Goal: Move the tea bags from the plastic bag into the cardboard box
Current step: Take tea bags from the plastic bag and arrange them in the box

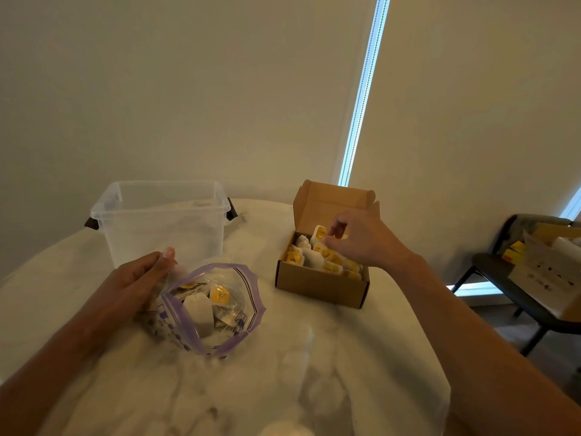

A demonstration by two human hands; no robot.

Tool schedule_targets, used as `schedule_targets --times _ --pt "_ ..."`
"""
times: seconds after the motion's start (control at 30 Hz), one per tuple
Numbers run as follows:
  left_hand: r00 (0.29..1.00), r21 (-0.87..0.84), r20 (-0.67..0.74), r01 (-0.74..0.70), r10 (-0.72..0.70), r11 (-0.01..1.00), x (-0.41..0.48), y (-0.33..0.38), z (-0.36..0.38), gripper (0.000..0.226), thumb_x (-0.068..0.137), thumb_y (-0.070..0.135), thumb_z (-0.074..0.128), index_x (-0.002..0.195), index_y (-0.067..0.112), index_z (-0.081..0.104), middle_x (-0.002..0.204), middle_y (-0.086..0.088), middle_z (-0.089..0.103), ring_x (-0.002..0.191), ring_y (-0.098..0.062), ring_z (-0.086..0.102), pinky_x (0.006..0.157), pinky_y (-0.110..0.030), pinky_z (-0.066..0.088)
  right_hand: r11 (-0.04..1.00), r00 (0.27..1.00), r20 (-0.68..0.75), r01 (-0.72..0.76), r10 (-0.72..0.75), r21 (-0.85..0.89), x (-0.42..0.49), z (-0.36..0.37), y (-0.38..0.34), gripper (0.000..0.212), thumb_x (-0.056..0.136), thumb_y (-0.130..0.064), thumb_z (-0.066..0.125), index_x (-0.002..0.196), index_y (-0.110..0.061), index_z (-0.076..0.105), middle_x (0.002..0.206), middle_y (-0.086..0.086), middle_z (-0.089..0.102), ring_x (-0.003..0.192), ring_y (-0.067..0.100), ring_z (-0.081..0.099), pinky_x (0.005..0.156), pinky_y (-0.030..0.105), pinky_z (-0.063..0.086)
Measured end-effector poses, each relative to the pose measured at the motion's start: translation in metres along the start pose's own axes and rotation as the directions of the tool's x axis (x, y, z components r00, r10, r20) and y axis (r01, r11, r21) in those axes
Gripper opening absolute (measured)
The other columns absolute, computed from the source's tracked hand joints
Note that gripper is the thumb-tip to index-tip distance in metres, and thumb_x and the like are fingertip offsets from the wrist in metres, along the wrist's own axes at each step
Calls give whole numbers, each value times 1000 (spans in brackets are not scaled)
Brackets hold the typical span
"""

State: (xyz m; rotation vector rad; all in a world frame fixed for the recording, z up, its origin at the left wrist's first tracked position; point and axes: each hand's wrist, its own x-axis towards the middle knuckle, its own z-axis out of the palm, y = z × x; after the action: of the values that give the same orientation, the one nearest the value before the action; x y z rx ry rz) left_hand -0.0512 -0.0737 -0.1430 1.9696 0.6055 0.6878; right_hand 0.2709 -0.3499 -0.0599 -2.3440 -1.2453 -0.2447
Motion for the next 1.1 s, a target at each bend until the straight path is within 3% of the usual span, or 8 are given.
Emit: schedule_targets --times 0.07,0.13,0.3,0.53,0.73,0.83,0.97,1.1 --pt "1000 -18 -2 -5 5 1000 -1 2 2 61 99 86 44 102 38 81 98 6 82 102 -23 75 93 -41 56 994 994 110 -16 28 -104 2 7 -10 26 90 -58 75 88 -32 73 86 -11 66 81 8 61 62 21 39" --pt "1000 -38 -4 0 0 999 -1 2 1 55 99 82 46 98 39 80 103 -2 81 104 -26 75 91 -38 55 982 974 208 -49 87 -180 6 15 -15 35 89 -65 74 95 -31 78 86 -9 68 80 9 60 61 21 40" --pt "1000 -41 -2 18 -18 999 1 -5 -2 93 81 103 45 106 19 77 107 -33 72 96 -51 73 87 -43 57 984 964 226 -111 140 -139 14 15 -12 28 91 -48 80 109 -26 81 96 -8 69 85 8 61 63 22 43" --pt "1000 -40 -11 3 -3 999 3 -5 -1 76 91 96 45 104 31 82 101 -3 82 107 -33 75 106 -56 56 977 989 86 -134 121 168 9 -7 -2 13 96 -35 76 108 -30 77 76 -14 78 69 3 72 70 21 55" --pt "1000 -56 -14 22 -23 998 -1 3 2 54 102 74 45 97 33 80 94 13 82 101 -24 74 97 -41 55 990 988 149 -64 45 126 5 3 -1 20 98 -27 75 116 -33 80 113 -17 73 94 -1 66 77 17 51" --pt "999 -32 -15 41 -41 999 1 0 1 64 101 78 45 101 23 79 90 6 81 95 -28 73 93 -41 56 994 992 121 -55 43 96 0 2 -6 21 99 -24 71 114 -37 79 112 -22 70 88 2 66 69 15 46" --pt "1000 -51 16 -7 8 999 1 -4 -4 91 92 94 47 102 6 70 98 -29 70 84 -23 64 83 -40 48 982 994 19 99 -103 161 -15 -7 -45 16 99 -33 72 109 -43 78 103 -29 70 92 -3 64 75 18 45" --pt "998 -87 31 -59 62 994 -3 3 -3 72 94 84 54 100 15 71 87 -14 70 81 -18 61 81 -38 45 917 910 243 256 -335 304 -47 4 -111 19 98 -39 74 117 -39 77 105 -23 75 96 0 68 75 19 55"
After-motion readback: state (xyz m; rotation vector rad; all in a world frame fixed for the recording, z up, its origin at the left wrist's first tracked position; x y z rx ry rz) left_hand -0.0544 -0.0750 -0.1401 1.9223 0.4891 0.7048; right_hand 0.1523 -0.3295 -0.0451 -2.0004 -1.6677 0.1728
